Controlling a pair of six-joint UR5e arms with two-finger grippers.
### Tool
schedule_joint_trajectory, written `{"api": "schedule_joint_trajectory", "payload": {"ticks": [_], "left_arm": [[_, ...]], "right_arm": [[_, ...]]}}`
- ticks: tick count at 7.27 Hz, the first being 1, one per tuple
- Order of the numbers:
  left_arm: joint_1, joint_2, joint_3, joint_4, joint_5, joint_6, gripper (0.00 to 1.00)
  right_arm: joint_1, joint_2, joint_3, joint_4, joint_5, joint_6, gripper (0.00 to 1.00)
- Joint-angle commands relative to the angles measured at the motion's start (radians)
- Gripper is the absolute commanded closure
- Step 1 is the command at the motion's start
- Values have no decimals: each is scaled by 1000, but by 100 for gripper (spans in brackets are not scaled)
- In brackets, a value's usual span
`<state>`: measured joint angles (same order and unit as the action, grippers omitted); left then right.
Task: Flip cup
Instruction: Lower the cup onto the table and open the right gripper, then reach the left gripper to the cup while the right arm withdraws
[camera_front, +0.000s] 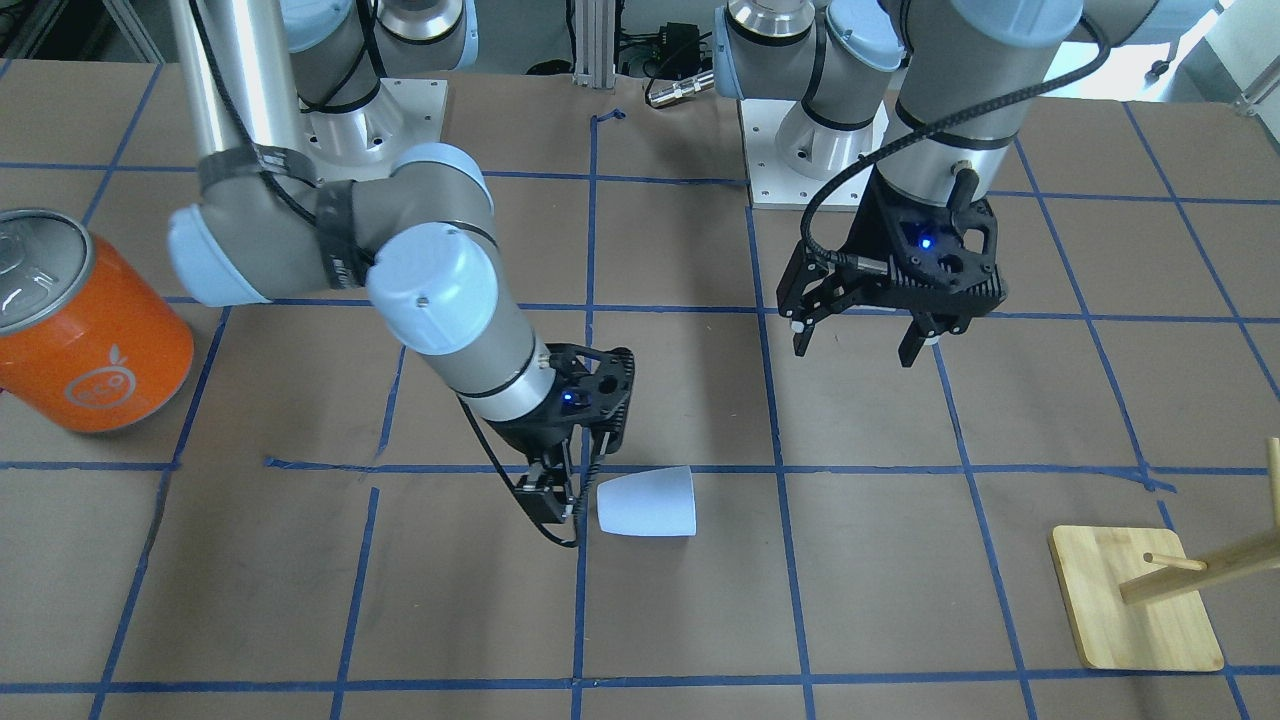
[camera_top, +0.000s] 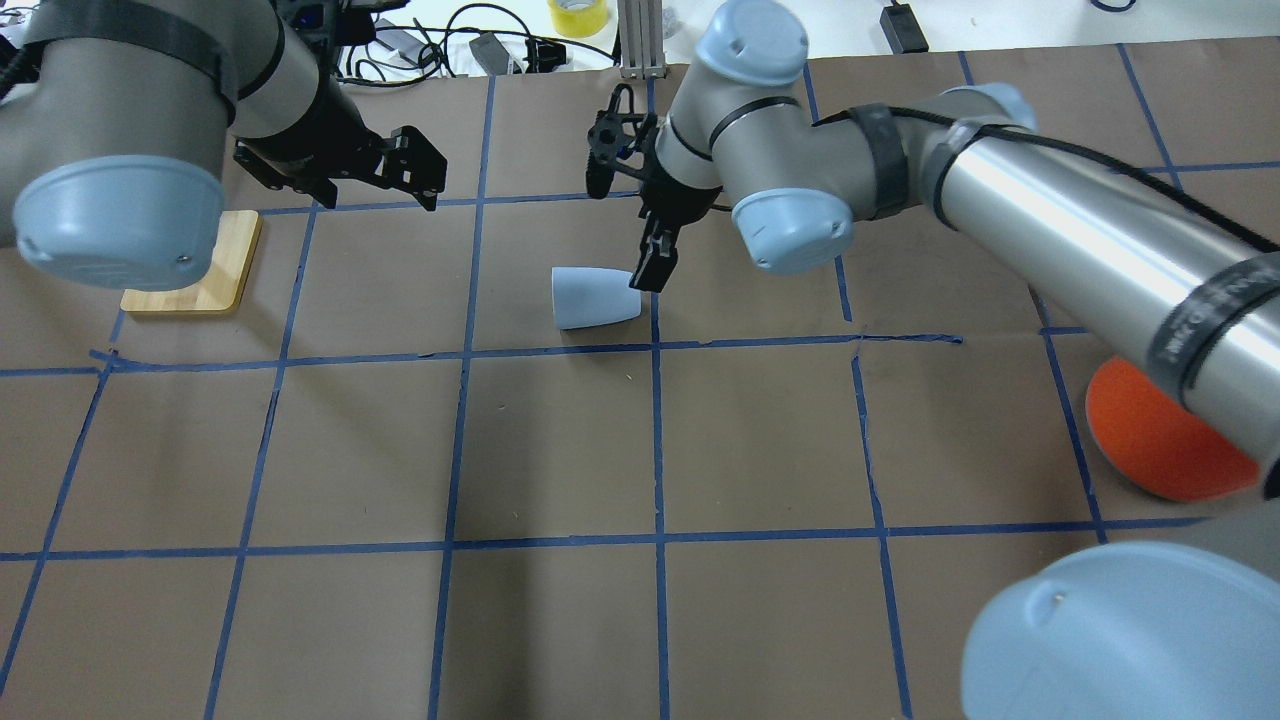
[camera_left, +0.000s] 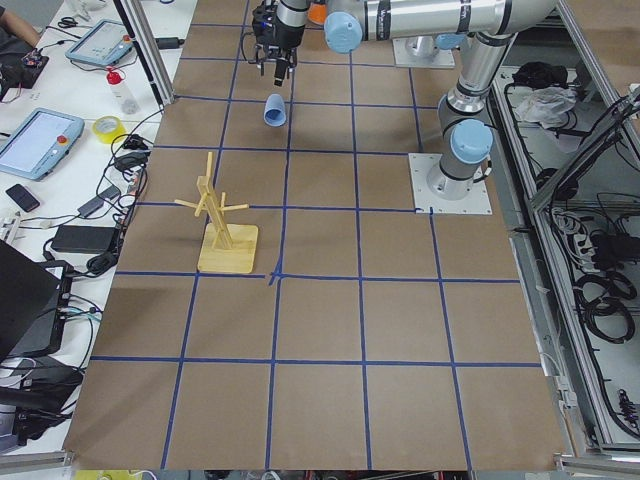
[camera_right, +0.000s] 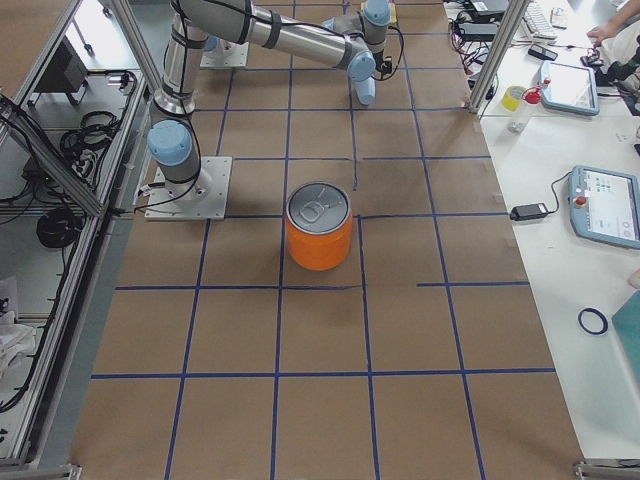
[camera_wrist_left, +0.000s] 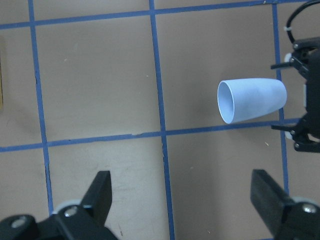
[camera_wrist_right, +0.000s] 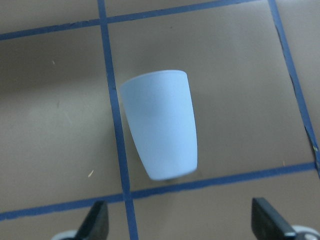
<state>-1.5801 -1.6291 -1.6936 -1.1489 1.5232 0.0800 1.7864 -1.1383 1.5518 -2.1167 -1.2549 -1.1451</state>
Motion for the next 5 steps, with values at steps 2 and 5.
{"api": "schedule_joint_trajectory", "payload": {"ticks": [2, 5], "left_arm": [[5, -157, -21, 81, -139, 6, 0], [11, -291, -24, 87, -307, 12, 0]], "right_arm": [[-136, -122, -1, 110, 11, 92, 0], [-198, -130, 10, 110, 2, 271, 0]]}}
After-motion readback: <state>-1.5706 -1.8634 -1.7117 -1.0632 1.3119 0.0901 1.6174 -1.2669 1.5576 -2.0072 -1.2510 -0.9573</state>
